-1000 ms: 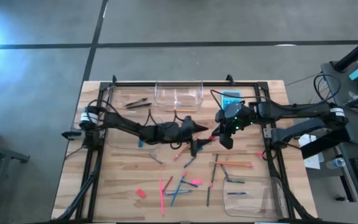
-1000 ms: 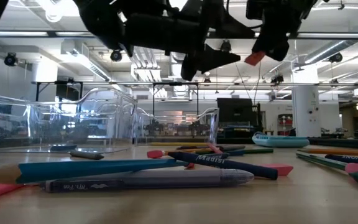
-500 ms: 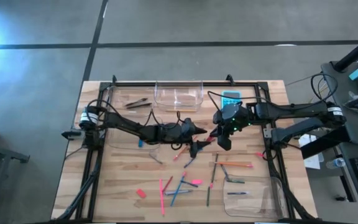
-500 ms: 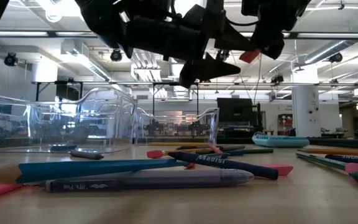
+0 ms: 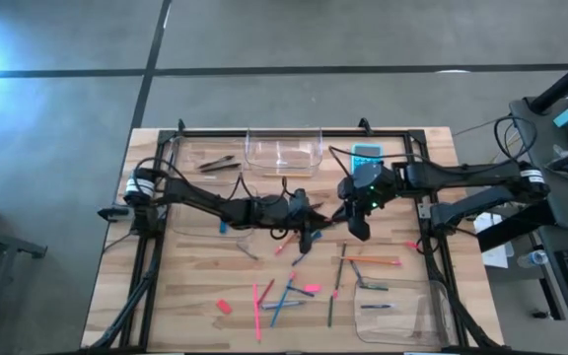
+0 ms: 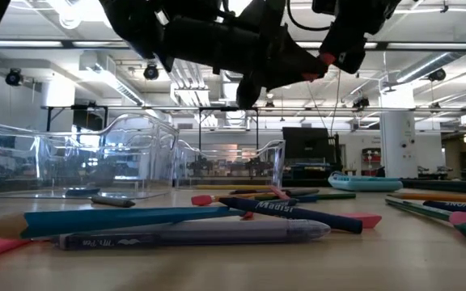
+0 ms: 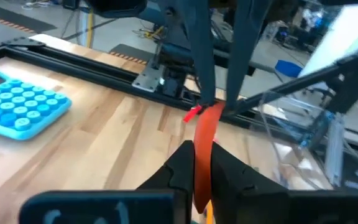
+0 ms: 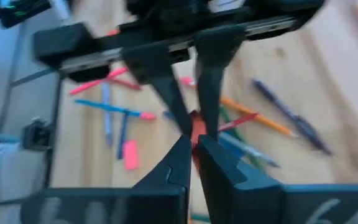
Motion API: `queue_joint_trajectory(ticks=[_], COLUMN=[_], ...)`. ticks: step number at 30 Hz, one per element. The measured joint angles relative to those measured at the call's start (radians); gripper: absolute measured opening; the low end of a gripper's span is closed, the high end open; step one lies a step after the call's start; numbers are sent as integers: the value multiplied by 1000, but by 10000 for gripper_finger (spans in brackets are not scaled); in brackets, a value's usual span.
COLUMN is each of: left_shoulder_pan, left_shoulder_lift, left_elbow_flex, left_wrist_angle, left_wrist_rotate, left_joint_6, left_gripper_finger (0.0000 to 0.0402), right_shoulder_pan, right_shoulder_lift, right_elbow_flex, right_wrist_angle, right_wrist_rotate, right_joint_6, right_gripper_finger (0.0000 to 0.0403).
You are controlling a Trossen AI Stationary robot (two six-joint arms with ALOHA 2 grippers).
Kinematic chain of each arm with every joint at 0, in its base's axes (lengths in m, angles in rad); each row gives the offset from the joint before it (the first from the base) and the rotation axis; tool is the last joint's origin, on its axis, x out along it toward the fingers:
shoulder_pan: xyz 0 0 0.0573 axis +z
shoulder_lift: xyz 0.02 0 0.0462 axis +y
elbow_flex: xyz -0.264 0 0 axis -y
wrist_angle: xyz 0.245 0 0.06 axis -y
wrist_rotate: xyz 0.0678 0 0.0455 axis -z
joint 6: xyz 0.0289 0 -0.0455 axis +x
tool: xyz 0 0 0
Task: Sort crayons/erasers/pens/pencils in bins
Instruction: Put the top orange eraser into the middle left transparent bin
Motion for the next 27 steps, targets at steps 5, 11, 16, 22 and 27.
queue_joint_trajectory(ticks=[5, 11, 16, 22, 27], left_shoulder_pan=[3, -4, -18, -46, -45], left_shoulder_lift=[-110, -338, -510, -607, -614], left_elbow_flex=[20, 24, 22, 1, -50], left_wrist_angle=[-262, -760, -1228, -1694, -1777], left_wrist_rotate=[-11, -102, -184, -255, -260], left_joint_6=[38, 62, -36, -240, -305], left_gripper_finger=[7, 6, 6, 6, 39], right_shoulder_pan=[31, 87, 122, 127, 127], right_shoulder_lift=[-21, -47, -44, -44, -40], right_elbow_flex=[34, 44, 5, -23, -23], right_wrist_angle=[-78, -111, -110, -109, -79], right_wrist_rotate=[-17, -10, -3, 100, 126], right_joint_6=[-5, 10, 13, 11, -6], right_gripper_finger=[64, 107, 140, 161, 162])
